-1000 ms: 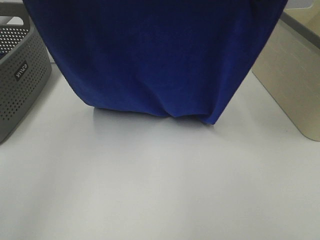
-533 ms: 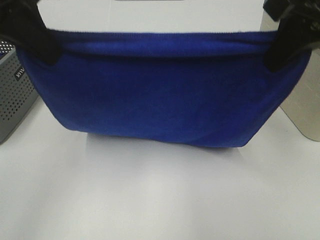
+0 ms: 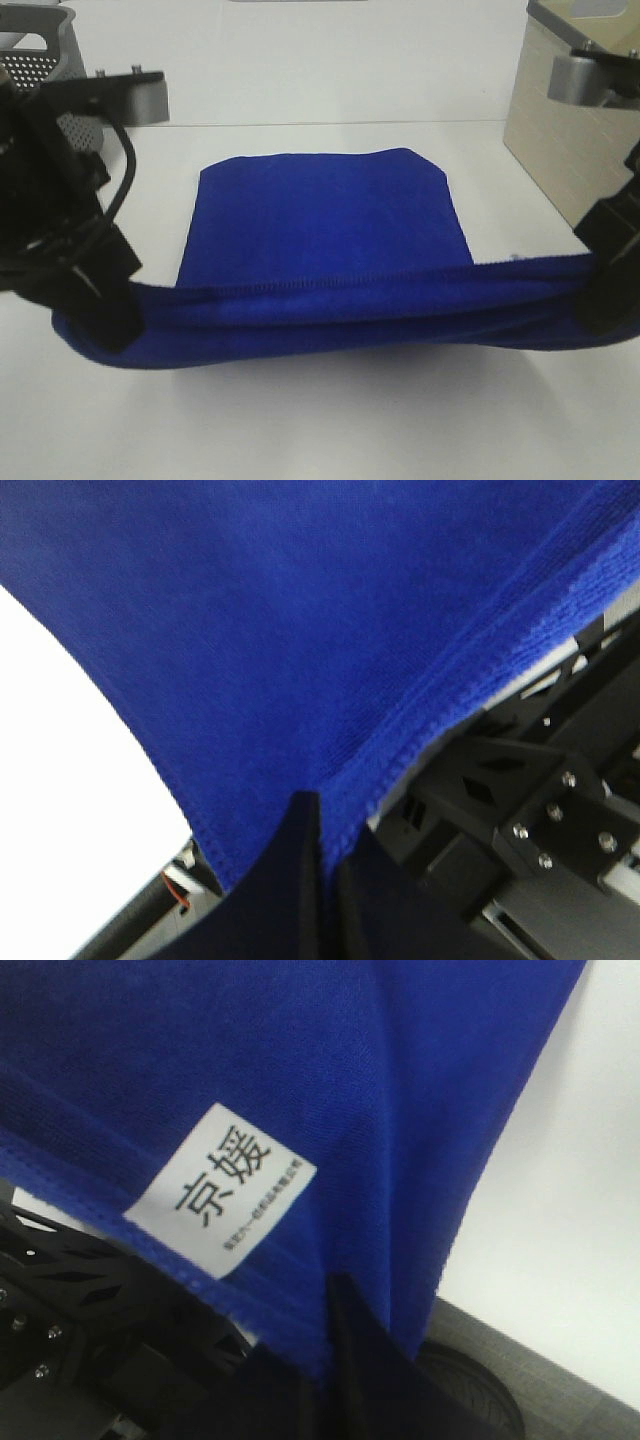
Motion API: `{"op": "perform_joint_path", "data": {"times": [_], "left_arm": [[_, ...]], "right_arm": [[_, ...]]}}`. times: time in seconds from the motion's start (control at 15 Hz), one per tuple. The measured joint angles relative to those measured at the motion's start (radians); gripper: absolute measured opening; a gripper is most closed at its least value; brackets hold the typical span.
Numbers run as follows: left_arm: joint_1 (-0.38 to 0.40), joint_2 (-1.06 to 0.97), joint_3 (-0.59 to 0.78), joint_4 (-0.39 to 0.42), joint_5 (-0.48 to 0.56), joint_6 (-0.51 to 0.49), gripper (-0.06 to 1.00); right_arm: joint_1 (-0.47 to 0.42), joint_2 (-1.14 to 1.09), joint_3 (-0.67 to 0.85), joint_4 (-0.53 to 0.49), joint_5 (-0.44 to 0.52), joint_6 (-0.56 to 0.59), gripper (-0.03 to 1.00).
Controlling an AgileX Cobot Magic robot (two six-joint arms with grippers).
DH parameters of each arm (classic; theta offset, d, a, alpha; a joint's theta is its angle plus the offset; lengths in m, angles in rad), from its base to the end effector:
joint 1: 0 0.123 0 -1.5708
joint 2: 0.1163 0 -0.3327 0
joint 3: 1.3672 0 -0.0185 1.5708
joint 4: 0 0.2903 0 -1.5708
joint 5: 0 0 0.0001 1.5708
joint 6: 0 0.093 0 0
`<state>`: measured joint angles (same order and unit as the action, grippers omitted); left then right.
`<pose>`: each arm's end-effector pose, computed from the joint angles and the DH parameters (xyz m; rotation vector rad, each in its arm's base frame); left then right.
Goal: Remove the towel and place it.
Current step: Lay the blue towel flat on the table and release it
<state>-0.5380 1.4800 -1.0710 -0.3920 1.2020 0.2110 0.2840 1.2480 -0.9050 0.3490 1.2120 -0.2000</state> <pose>0.2373 -0.1802 0.2947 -0.9300 -2.9297 0.5773 0.2106 0.0925 0.3057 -0.5647 2.9574 0.5119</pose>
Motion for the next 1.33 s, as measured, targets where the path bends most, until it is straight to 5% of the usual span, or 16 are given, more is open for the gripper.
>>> {"op": "perform_joint_path", "data": {"times": [0.67,1.33], "left_arm": [[-0.203,-0.002,0.228,-0.052,-0.01,-0.046,0.0],[-0.211,0.144,0.24,-0.093,-0.078,0.035,0.0]], "right_arm": [[0.0,-0.02,0.32,0.129,-0.001,0.0,0.02],[0.0,0.122,0.368,0.109,-0.005,-0.001,0.02]]}}
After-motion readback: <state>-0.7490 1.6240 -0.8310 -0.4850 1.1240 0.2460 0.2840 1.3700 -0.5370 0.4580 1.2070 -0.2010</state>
